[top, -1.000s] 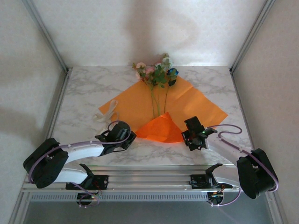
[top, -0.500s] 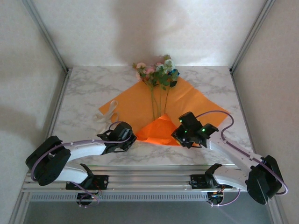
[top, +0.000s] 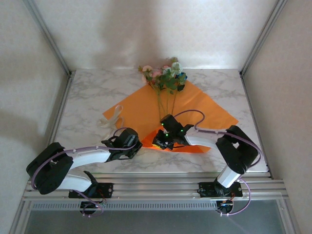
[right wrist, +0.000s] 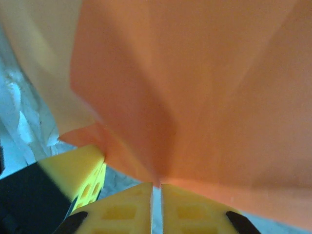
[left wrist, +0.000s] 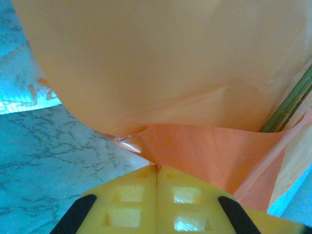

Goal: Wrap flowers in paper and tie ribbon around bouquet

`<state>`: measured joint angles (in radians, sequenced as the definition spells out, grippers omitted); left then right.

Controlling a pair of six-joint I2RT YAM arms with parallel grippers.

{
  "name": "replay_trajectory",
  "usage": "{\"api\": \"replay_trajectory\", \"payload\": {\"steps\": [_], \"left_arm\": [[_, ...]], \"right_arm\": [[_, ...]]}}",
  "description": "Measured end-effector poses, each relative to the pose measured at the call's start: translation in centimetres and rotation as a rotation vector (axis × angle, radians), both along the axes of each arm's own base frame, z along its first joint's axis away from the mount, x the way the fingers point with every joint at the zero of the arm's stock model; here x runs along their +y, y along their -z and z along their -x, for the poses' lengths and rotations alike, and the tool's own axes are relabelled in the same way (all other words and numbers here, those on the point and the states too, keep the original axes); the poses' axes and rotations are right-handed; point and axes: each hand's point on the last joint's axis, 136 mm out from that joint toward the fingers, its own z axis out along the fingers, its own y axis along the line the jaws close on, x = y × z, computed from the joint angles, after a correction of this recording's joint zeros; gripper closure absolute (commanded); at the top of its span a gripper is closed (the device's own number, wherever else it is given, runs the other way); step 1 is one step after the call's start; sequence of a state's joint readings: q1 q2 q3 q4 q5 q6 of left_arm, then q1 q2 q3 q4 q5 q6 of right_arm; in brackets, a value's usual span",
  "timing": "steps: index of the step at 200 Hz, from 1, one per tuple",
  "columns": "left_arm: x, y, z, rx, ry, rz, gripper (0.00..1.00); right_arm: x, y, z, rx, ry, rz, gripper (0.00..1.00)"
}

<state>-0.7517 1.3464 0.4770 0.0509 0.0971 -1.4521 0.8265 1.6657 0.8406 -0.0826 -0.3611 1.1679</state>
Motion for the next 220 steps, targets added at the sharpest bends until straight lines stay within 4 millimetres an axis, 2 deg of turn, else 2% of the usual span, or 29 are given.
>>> {"api": "replay_trajectory", "payload": {"steps": [54, 83, 109, 121, 144, 163, 188, 209, 220], "left_arm": [[-0.3, -1.1, -0.1, -0.045, 0.013, 0.005, 1.00], [-0.3, -1.3, 0.0, -0.068, 0.031, -0.008, 0.73], [0.2, -0.6, 0.4, -0.071, 0.032, -0.026, 0.57], [0.7, -0.1, 0.5, -0.075, 0.028, -0.043, 0.55], [1.1, -0.1, 0.1, -0.100, 0.011, -0.056, 0.56], [1.3, -0.5, -0.6, -0.133, -0.007, -0.055, 0.62], [1.9, -1.0, -1.7, -0.169, -0.031, -0.057, 0.77], [2.2, -1.1, -2.3, -0.190, -0.036, -0.069, 0.93], [2.3, -1.1, -2.4, -0.195, -0.037, -0.075, 0.97]], "right_arm": [[-0.4, 2.3, -0.7, 0.038, 0.037, 0.008, 0.90], [-0.2, 2.2, -1.1, 0.050, 0.057, -0.029, 0.91], [-0.1, 2.1, -1.2, 0.066, 0.071, -0.063, 0.91], [-0.1, 2.1, -1.2, 0.069, 0.073, -0.072, 0.91], [0.0, 2.0, -1.1, 0.074, 0.074, -0.076, 0.91], [-0.1, 2.1, -1.2, 0.075, 0.076, -0.078, 0.91], [-0.1, 2.0, -1.2, 0.075, 0.075, -0.083, 0.92], [-0.1, 2.0, -1.2, 0.075, 0.075, -0.084, 0.92], [-0.1, 2.0, -1.2, 0.077, 0.075, -0.085, 0.92]]}}
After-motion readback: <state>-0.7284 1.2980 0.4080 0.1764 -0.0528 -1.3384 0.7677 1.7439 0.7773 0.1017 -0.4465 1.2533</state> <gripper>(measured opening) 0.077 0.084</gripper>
